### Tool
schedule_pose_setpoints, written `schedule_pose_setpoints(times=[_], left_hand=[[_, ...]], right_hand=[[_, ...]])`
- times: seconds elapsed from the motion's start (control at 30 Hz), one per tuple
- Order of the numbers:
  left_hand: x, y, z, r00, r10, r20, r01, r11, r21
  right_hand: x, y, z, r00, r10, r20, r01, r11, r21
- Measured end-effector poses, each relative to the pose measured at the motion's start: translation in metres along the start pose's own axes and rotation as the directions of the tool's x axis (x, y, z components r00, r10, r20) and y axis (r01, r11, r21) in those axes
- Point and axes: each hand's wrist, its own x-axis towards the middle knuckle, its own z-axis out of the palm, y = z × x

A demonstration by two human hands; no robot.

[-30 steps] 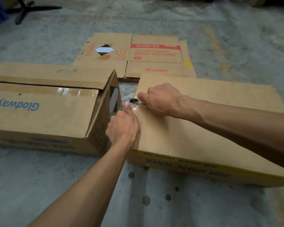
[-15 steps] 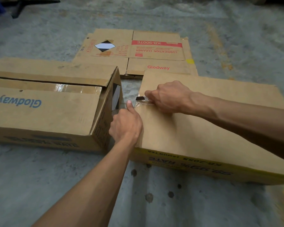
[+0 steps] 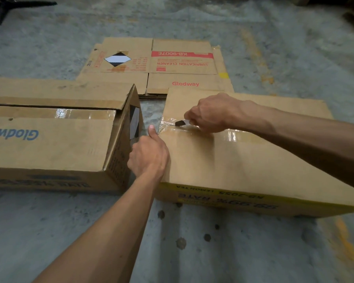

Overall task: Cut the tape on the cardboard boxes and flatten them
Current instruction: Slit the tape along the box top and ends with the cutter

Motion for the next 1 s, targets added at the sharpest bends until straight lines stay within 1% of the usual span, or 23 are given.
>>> schedule_pose_setpoints(times=[0.1, 0.23, 0.33, 0.4, 0.6, 0.77, 0.83, 1.0], left_hand=[[0.002, 0.000, 0.001, 1.000, -0.006, -0.007, 0.006, 1.000, -0.005], [0.000, 0.000, 0.000, 1.000, -0.002, -0.006, 0.002, 1.000, -0.012], [-0.002, 0.001, -0.003, 1.000, -0.019, 0.003, 0.019, 1.000, -0.003], [-0.003, 0.003, -0.004, 1.000, -0.016, 0.008, 0.016, 1.000, -0.004], [-0.003, 0.003, -0.003, 1.000, 0.002, -0.001, -0.002, 1.000, 0.017], [-0.004, 0.002, -0.001, 0.999, 0.029, -0.012, -0.029, 0.999, 0.028], [-0.004, 0.003, -0.002, 1.000, 0.028, -0.012, -0.028, 0.999, 0.029], [-0.004, 0.005, -0.002, 1.000, 0.005, -0.009, -0.005, 0.999, 0.035]], right_hand=[[-0.013, 0.011, 0.008, 0.998, 0.040, 0.044, -0.043, 0.998, 0.049], [-0.019, 0.017, 0.015, 0.997, 0.066, 0.035, -0.068, 0.996, 0.061], [-0.027, 0.027, 0.015, 0.987, 0.113, 0.117, -0.122, 0.990, 0.070], [-0.038, 0.033, 0.024, 0.981, 0.135, 0.139, -0.143, 0.988, 0.052], [-0.049, 0.040, 0.031, 0.976, 0.170, 0.137, -0.178, 0.983, 0.051], [-0.062, 0.042, 0.029, 0.983, 0.144, 0.114, -0.152, 0.987, 0.060], [-0.070, 0.046, 0.030, 0.980, 0.162, 0.115, -0.168, 0.985, 0.043], [-0.111, 0.075, 0.043, 0.941, 0.257, 0.218, -0.272, 0.962, 0.038]])
